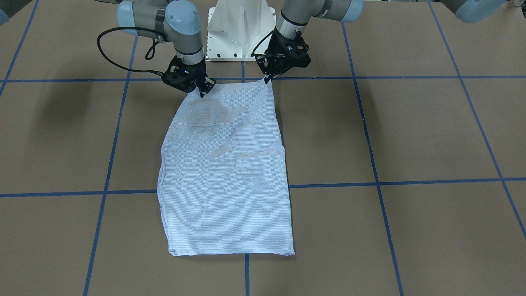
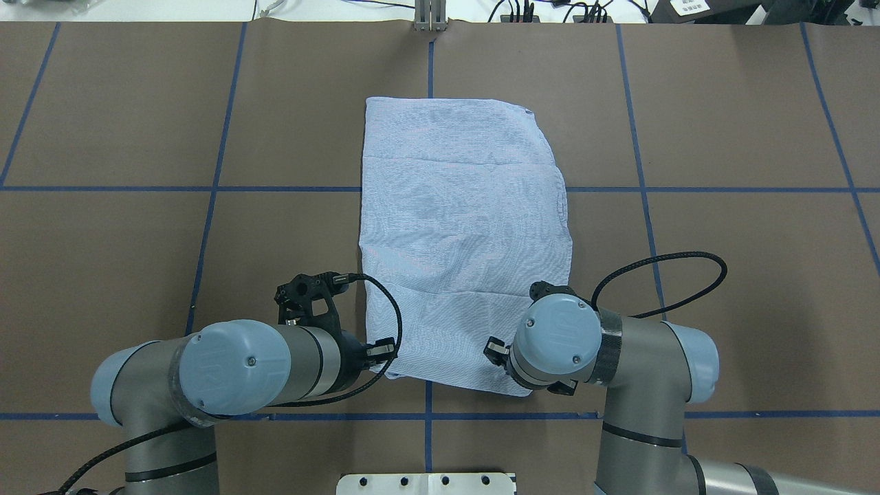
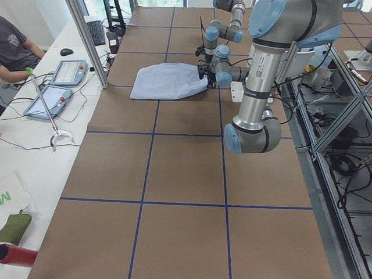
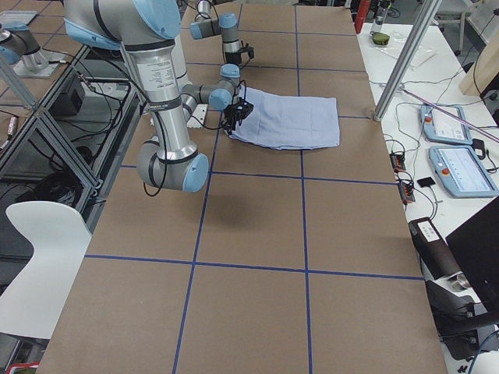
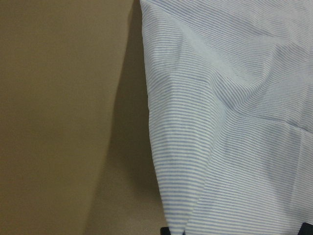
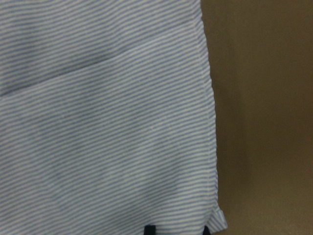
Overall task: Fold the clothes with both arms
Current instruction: 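Grasp the shirt's two corners nearest the robot with both grippers, then lift the near edge of the shirt with both grippers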
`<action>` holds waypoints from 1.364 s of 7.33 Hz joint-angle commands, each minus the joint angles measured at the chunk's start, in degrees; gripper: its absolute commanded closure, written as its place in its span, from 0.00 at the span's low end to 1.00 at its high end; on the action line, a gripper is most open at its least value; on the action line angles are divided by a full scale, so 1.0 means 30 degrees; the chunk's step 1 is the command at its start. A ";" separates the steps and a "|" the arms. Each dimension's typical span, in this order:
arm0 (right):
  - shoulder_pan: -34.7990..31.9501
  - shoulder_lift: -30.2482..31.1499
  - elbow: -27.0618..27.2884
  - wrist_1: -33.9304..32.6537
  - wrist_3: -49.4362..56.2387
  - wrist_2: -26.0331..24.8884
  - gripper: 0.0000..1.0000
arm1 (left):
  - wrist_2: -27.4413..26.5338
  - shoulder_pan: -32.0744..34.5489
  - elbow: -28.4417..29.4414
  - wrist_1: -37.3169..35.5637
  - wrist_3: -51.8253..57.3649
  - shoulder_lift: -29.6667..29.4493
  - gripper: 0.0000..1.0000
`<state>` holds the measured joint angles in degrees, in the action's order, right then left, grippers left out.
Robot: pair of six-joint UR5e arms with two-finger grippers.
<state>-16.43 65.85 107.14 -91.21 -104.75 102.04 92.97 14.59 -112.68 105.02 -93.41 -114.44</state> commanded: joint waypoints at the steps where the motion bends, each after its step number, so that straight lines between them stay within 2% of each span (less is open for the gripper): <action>1: -0.0117 -0.0064 0.0001 -0.0007 0.0025 0.0030 0.96 | -0.0022 0.0000 0.0002 0.0003 0.0023 0.0002 1.00; 2: -0.0263 -0.0180 0.0059 -0.0007 0.0025 0.0088 1.00 | -0.0022 0.0029 0.0002 0.0003 0.0023 0.0002 1.00; 6: -0.0644 -0.0329 0.0964 -0.0037 -0.0065 0.0262 1.00 | 0.0241 0.0147 -0.0174 -0.0113 0.0023 0.0002 1.00; 8: -0.0645 -0.0065 0.2309 -0.0037 -0.0034 0.0498 1.00 | 0.1090 0.0147 -0.1106 -0.0375 -0.0006 0.0265 1.00; 10: -0.0674 0.0924 0.4440 -0.0095 0.0053 0.1954 1.00 | 0.1149 -0.0145 -0.2889 -0.2708 -0.0035 0.0237 1.00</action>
<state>-18.40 66.62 116.20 -91.43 -104.76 105.09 96.19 14.67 -118.13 100.94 -93.45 -113.73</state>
